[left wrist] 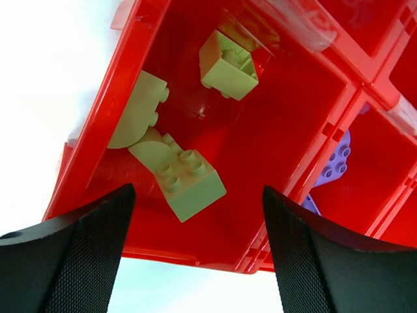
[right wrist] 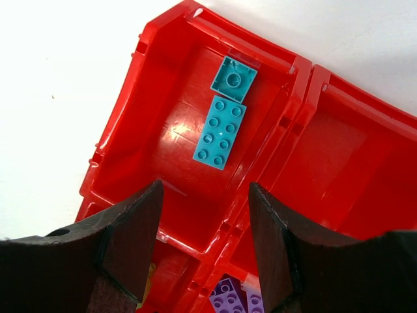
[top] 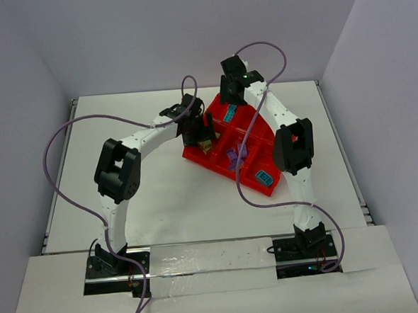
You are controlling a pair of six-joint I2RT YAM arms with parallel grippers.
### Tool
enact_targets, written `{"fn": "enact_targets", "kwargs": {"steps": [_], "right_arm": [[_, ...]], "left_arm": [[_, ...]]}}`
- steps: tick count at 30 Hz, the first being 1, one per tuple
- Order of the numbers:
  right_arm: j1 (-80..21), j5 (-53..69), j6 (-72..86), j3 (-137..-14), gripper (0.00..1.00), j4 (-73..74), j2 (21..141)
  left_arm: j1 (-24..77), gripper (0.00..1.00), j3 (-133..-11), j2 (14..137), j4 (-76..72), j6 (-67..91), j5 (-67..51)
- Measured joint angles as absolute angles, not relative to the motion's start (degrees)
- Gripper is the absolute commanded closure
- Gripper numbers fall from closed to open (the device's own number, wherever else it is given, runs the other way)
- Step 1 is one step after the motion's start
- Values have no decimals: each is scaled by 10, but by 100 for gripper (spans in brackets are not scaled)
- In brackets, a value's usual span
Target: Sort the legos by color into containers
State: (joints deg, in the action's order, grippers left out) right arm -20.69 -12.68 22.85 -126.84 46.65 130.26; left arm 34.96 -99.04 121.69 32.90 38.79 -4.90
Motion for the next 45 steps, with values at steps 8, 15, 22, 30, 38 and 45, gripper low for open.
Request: {"fn": "enact_targets", "kwargs": {"steps": [8, 15, 22, 30, 38, 45], "right_arm": [[-207, -122, 234, -1283, 37, 469, 1302], [-207, -127, 233, -1243, 38, 464, 1286], [-207, -132, 233, -1132, 35, 448, 1196], [-207, -131, 233, -1117, 31, 432, 1141], [-207, -129, 233, -1094, 27, 430, 1136], [-207, -128, 233, -1091, 27, 429, 1136]], "left_arm": [[349, 17, -1003, 1190, 356, 365, -31], [346, 17, -1000, 1101, 369, 347, 6], [279, 3, -955, 1021, 365, 340, 39], [154, 1, -878, 1026, 383, 343, 61], [145, 1, -863, 1053, 389, 352, 75], [131, 8, -855, 1098, 386, 388, 98]]}}
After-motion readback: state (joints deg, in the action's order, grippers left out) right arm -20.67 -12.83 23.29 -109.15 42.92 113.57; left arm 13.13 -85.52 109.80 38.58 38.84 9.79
